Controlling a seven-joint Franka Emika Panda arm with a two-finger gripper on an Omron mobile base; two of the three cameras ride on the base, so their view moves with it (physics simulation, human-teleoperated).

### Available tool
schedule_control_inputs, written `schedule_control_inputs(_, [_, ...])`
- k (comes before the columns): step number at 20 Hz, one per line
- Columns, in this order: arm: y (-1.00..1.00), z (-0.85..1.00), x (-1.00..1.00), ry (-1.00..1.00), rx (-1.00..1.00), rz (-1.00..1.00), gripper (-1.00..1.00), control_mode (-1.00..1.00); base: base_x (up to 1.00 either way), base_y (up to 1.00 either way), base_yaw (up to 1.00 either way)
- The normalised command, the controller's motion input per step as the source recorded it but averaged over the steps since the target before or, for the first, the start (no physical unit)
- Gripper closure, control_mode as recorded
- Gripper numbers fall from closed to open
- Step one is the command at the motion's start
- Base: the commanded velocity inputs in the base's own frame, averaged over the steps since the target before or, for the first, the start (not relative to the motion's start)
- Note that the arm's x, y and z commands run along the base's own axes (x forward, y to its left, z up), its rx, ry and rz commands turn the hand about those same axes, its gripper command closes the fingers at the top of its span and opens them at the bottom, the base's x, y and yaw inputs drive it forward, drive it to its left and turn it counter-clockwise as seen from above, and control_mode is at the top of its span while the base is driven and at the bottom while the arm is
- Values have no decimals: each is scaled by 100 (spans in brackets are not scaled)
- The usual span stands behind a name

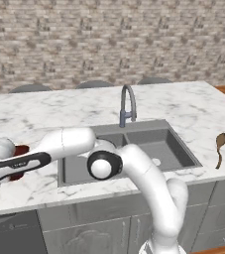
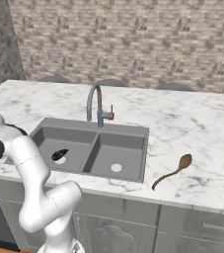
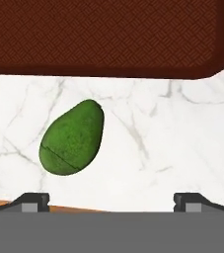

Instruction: Pick up all produce items and place them in the sink. Turn on the sink faucet to wash them. Then turn the sink off and put them in the tray.

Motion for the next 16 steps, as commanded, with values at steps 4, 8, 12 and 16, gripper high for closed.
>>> schedule_control_inputs(4, [18,-14,7,7,0,-6,-100,-100,0,0,0])
schedule_control_inputs(8, [14,-11,7,7,0,-5,-100,-100,0,0,0])
schedule_control_inputs(12, [8,-11,14,1,0,-4,-100,-100,0,0,0])
schedule_control_inputs(16, [5,-12,15,0,0,-3,-100,-100,0,0,0])
